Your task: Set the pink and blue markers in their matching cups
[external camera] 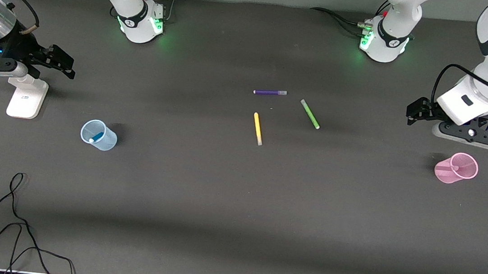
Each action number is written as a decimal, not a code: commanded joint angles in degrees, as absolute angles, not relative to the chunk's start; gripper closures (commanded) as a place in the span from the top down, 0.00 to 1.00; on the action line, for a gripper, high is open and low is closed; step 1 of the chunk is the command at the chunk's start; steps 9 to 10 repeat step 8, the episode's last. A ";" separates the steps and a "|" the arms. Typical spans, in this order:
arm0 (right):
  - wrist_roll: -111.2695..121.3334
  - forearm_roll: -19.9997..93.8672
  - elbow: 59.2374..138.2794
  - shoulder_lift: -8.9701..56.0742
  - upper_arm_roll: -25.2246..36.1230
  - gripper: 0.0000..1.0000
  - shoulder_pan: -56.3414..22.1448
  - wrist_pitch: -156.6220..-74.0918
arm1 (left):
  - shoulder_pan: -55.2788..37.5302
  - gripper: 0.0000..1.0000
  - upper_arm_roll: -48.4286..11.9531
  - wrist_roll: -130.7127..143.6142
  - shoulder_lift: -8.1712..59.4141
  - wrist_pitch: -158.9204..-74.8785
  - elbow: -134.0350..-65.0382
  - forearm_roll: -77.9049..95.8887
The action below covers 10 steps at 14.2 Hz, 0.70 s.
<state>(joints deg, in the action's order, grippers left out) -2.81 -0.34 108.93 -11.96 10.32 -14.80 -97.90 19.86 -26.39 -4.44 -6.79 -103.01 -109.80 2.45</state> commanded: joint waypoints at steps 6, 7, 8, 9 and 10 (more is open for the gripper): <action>-3.87 0.70 107.84 -10.99 10.02 1.00 -14.50 -97.12 | 17.50 1.00 -25.85 -2.55 -4.66 -99.58 -106.26 -0.70; -3.87 0.70 107.84 -10.73 10.02 1.00 -14.50 -97.29 | 16.01 1.00 -24.80 -2.55 -4.75 -99.58 -106.26 -1.49; -3.87 0.70 107.84 -10.46 10.02 1.00 -14.50 -97.38 | 12.86 1.00 -22.00 -2.64 -5.01 -99.67 -106.26 -2.71; -3.87 0.70 107.84 -10.46 10.02 1.00 -14.50 -97.38 | 12.86 1.00 -22.00 -2.64 -5.01 -99.67 -106.26 -2.71; -3.87 0.70 107.84 -10.46 10.02 1.00 -14.50 -97.38 | 12.86 1.00 -22.00 -2.64 -5.01 -99.67 -106.26 -2.71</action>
